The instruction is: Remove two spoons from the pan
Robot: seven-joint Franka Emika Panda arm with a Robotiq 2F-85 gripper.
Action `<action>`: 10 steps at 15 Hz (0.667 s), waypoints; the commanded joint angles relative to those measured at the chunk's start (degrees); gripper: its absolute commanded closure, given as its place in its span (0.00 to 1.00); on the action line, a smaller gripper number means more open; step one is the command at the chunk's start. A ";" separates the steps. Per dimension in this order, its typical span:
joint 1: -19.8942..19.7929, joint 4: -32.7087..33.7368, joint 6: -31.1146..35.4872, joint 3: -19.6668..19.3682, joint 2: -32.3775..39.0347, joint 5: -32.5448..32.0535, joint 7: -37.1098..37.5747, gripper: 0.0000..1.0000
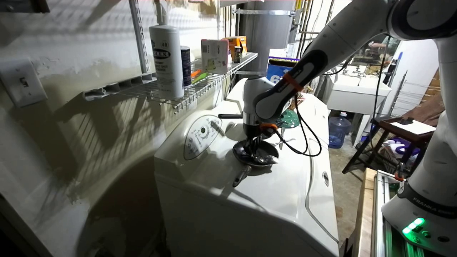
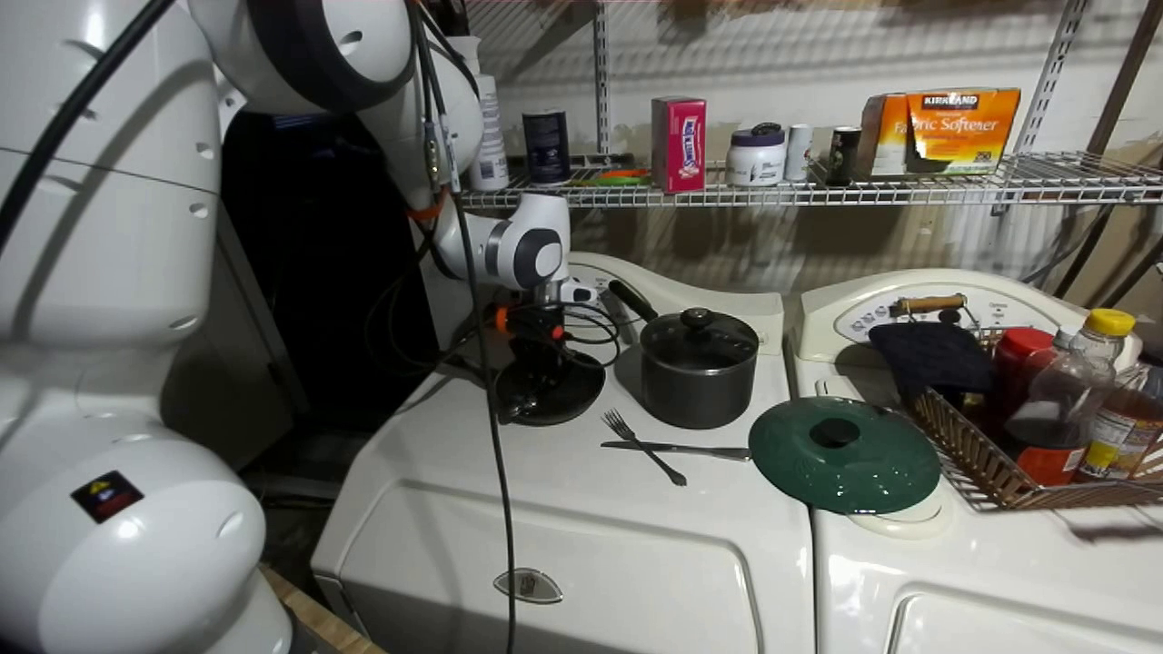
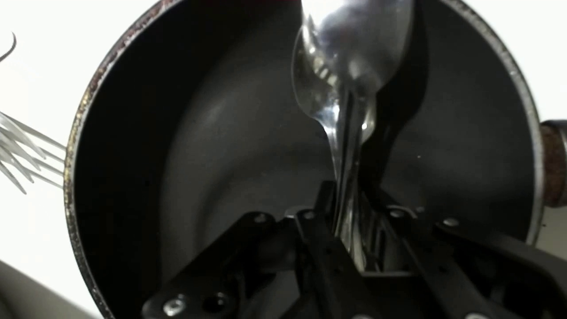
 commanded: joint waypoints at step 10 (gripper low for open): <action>0.34 0.36 -3.18 -0.42 -1.72 0.33 -0.91 0.95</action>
